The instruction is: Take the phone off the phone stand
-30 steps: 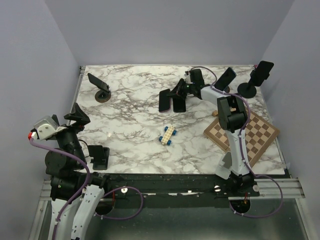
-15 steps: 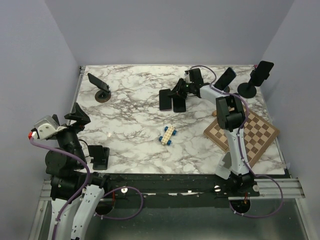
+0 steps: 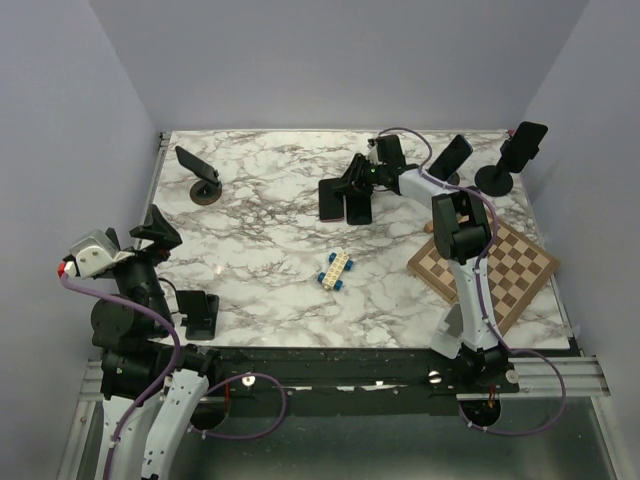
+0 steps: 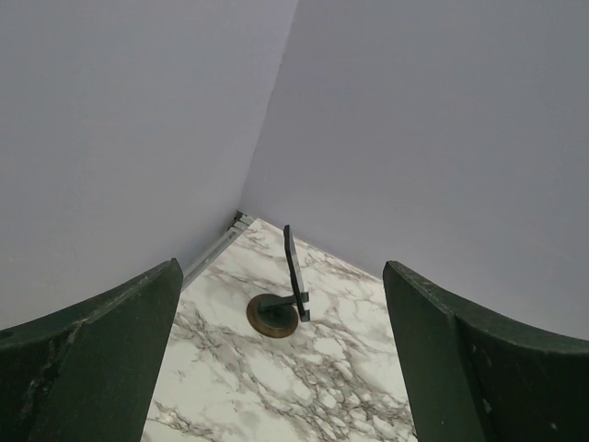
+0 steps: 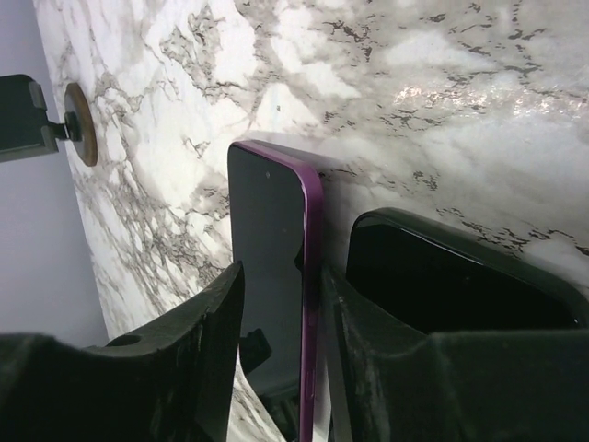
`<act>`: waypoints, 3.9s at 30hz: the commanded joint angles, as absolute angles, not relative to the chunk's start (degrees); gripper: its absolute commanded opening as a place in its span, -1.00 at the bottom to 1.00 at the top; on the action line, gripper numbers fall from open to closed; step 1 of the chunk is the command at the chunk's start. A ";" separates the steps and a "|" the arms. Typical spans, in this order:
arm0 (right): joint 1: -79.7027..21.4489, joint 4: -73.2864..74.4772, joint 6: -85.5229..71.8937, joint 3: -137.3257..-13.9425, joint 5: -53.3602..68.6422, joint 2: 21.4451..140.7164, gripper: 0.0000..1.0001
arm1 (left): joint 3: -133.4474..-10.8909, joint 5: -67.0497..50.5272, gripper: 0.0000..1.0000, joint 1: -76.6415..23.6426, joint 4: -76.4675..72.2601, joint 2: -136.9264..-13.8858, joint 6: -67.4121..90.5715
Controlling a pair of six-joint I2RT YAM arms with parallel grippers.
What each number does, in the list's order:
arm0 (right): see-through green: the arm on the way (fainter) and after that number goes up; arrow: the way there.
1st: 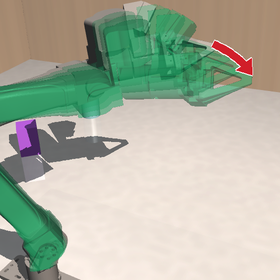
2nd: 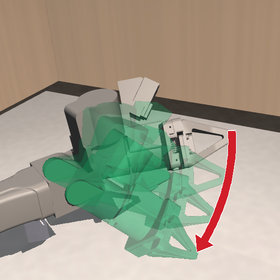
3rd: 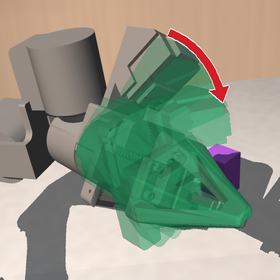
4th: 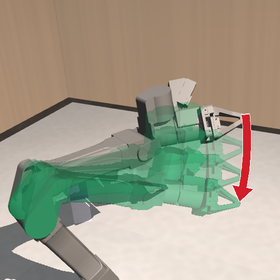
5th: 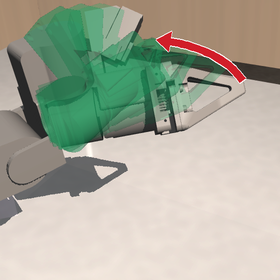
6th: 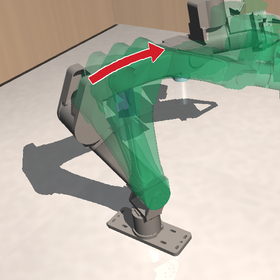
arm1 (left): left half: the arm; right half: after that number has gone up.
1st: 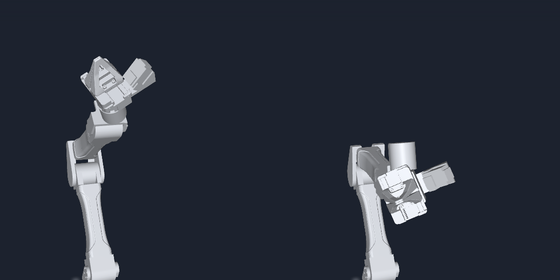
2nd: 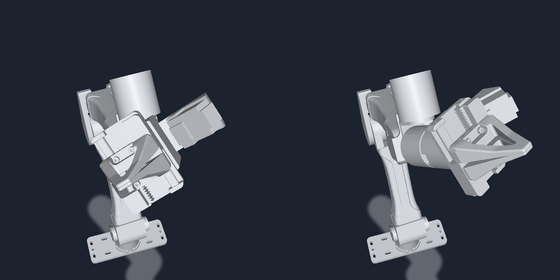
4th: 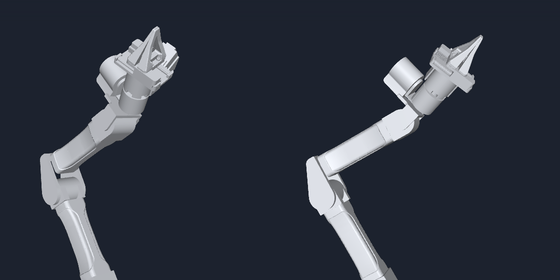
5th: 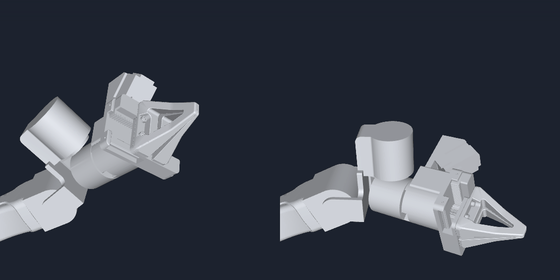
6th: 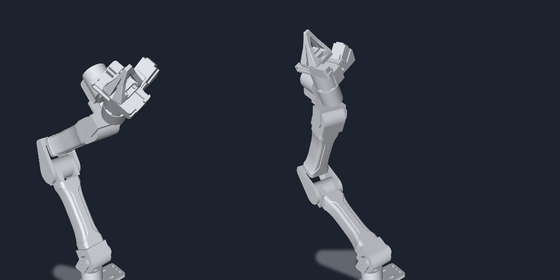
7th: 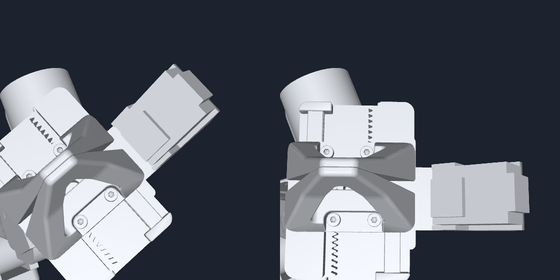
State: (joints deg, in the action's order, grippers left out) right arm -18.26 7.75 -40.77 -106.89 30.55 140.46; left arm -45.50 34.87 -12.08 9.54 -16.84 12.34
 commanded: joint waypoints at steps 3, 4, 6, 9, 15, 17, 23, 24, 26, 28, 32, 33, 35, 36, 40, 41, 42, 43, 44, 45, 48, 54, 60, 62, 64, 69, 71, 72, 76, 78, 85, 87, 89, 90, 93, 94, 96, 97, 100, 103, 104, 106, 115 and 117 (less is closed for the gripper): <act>-18.19 14.41 -37.18 -106.52 24.43 139.90 0.08 | -45.63 33.17 0.96 -12.22 10.12 -17.69 12.92; -18.17 14.58 -37.18 -106.61 24.48 139.71 0.11 | -45.66 33.18 0.96 -12.22 10.12 -17.80 12.93; -18.36 14.96 -37.14 -106.99 24.39 139.32 0.16 | -45.62 33.18 0.96 -12.23 10.19 -18.05 12.92; -18.60 16.38 -36.61 -108.39 24.43 138.80 0.19 | -45.70 33.04 0.95 -12.23 10.31 -18.23 13.01; -19.03 18.37 -35.56 -108.40 23.83 135.33 0.21 | -45.70 32.73 0.95 -12.22 10.41 -18.41 13.19; -19.24 18.79 -35.13 -107.75 23.62 133.42 0.22 | -45.70 32.49 0.95 -12.24 10.37 -18.65 13.27; -20.27 20.35 -32.54 -103.75 21.68 125.34 0.30 | -45.87 31.26 0.95 -12.22 10.68 -20.11 13.62; -20.66 20.83 -31.87 -102.24 21.18 123.55 0.30 | -45.94 31.01 0.95 -12.22 10.70 -20.47 13.62; -21.70 20.49 -30.82 -97.68 19.91 119.38 0.32 | -46.14 30.56 0.95 -12.22 10.89 -21.43 13.62; -23.31 19.34 -29.51 -91.66 18.57 114.97 0.31 | -46.38 30.07 0.96 -12.24 11.15 -22.74 13.71; -26.88 17.46 -27.81 -79.36 15.08 106.38 0.34 | -47.06 28.27 0.97 -12.22 11.90 -25.58 14.21; -27.55 17.15 -27.67 -76.35 14.36 104.39 0.34 | -47.15 27.85 0.97 -12.26 11.95 -26.18 14.28; -28.55 16.54 -27.30 -71.54 13.85 100.78 0.35 | -47.41 27.03 0.97 -12.22 12.23 -27.77 14.41; -28.81 15.97 -27.26 -68.97 13.83 98.71 0.35 | -47.54 26.76 0.97 -12.22 12.35 -28.66 14.57; -28.91 13.57 -27.13 -62.01 15.49 91.66 0.38 | -47.61 26.21 0.97 -12.13 12.54 -32.38 15.02; -28.92 13.22 -27.12 -60.96 15.86 90.12 0.38 | -47.72 26.07 0.97 -12.07 12.72 -33.49 15.19; -28.87 12.75 -27.04 -59.85 16.26 88.26 0.38 | -47.88 25.62 0.97 -12.04 12.76 -34.71 15.20; -28.91 12.41 -27.01 -58.81 16.41 86.36 0.39 | -48.05 25.28 0.97 -11.96 12.82 -35.91 15.29; -28.92 12.16 -27.40 -58.13 16.18 85.01 0.39 | -48.20 24.94 0.97 -11.75 12.83 -36.85 15.38; -28.87 12.05 -27.82 -57.51 16.00 83.22 0.39 | -48.30 24.68 0.97 -11.42 12.83 -37.86 15.59; -28.91 11.81 -28.44 -55.99 15.73 79.01 0.48 | -48.42 22.94 0.97 -9.71 12.76 -39.89 16.29; -28.91 11.36 -29.08 -52.37 14.31 70.59 0.58 | -48.81 16.68 0.97 -4.18 12.92 -44.03 20.19; -28.92 11.07 -30.98 -49.01 16.02 65.44 0.67 | -53.41 5.45 0.97 3.60 14.29 -52.29 27.07; -28.88 11.12 -31.33 -48.53 16.94 64.74 0.67 | -54.65 1.19 0.97 7.53 13.34 -55.15 29.40; -28.90 11.33 -31.54 -48.46 17.76 64.18 0.68 | -55.95 -3.10 0.97 11.54 12.84 -58.79 32.48; -28.92 12.03 -31.73 -48.72 19.16 62.38 0.67 | -56.36 -10.71 0.93 18.34 6.04 -68.18 38.59; -28.92 12.95 -31.41 -48.96 18.76 61.72 0.67 | -55.91 -12.00 0.89 18.98 1.30 -71.19 39.16; -28.92 13.43 -31.29 -49.12 18.48 61.40 0.67 | -56.07 -12.17 0.87 19.15 -0.38 -72.59 39.29; -28.91 14.37 -31.19 -49.01 17.69 60.65 0.67 | -59.40 -13.08 0.80 20.17 -3.98 -79.82 39.07; -28.92 14.34 -31.46 -48.96 17.75 60.80 0.67 | -61.74 -13.51 0.75 20.69 -4.30 -83.43 39.00; -28.92 14.82 -31.50 -50.54 18.44 63.12 0.67 | -69.13 -15.35 0.54 21.06 -2.29 -91.70 37.75; -28.92 14.70 -31.51 -51.10 18.54 63.77 0.67 | -69.75 -16.69 0.49 21.08 -3.07 -93.23 38.66; -28.92 14.13 -31.60 -51.52 18.70 64.56 0.68 | -70.64 -18.29 0.42 21.01 -3.44 -94.90 39.76; -28.91 13.83 -31.74 -51.72 18.87 65.11 0.67 | -71.17 -18.60 0.41 20.94 -3.53 -95.65 40.03; -28.92 13.42 -31.73 -52.13 19.98 66.58 0.67 | -72.86 -19.79 0.37 20.92 -3.49 -97.94 39.91; -28.92 13.16 -31.86 -52.04 20.12 66.78 0.67 | -73.43 -20.01 0.35 20.87 -3.38 -98.61 39.90; -28.92 11.98 -32.39 -51.12 20.43 66.97 0.67 | -74.77 -19.65 0.31 20.70 -2.45 -99.68 39.82; -28.92 11.30 -32.79 -50.54 20.57 67.04 0.67 | -75.34 -19.19 0.27 20.49 -2.01 -99.97 39.58; -28.89 10.55 -33.28 -50.24 21.32 67.43 0.67 | -75.85 -17.38 0.23 19.78 -1.24 -100.80 39.07; -28.92 10.64 -33.29 -50.15 21.53 67.26 0.67 | -76.59 -16.71 0.17 19.26 -0.66 -101.77 38.51; -28.92 10.63 -33.30 -50.13 21.53 66.99 0.67 | -76.80 -16.62 0.16 19.17 -0.22 -102.10 38.29; -28.92 10.54 -33.39 -49.85 21.24 66.53 0.67 | -77.10 -16.34 0.10 18.92 -0.09 -102.07 37.76; -28.87 10.55 -34.05 -49.58 21.47 66.49 0.68 | -78.20 -14.11 -0.13 17.66 2.70 -103.10 35.07; -28.91 10.57 -34.40 -49.57 21.63 66.53 0.67 | -78.23 -13.87 -0.13 17.39 2.55 -103.11 34.32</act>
State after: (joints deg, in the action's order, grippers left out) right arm -28.91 11.62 -33.50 -50.39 20.27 67.02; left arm -76.71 -16.08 17.96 0.82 -102.50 36.97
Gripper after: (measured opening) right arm 0.836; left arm 0.439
